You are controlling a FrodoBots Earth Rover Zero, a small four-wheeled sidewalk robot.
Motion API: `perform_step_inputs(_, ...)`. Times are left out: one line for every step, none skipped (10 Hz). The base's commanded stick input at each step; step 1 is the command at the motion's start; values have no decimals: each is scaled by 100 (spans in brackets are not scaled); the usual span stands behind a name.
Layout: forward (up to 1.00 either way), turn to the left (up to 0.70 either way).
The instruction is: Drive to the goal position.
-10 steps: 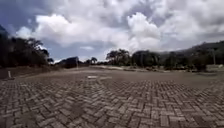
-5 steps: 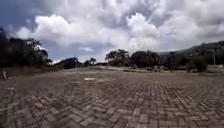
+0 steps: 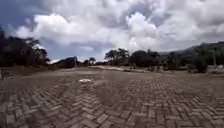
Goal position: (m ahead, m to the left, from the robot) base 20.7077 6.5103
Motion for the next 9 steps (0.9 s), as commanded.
perform_step_inputs(100,0)
perform_step_inputs(100,0)
perform_step_inputs(100,0)
perform_step_inputs(100,0)
perform_step_inputs(100,0)
perform_step_inputs(100,0)
perform_step_inputs(100,0)
perform_step_inputs(100,0)
perform_step_inputs(100,0)
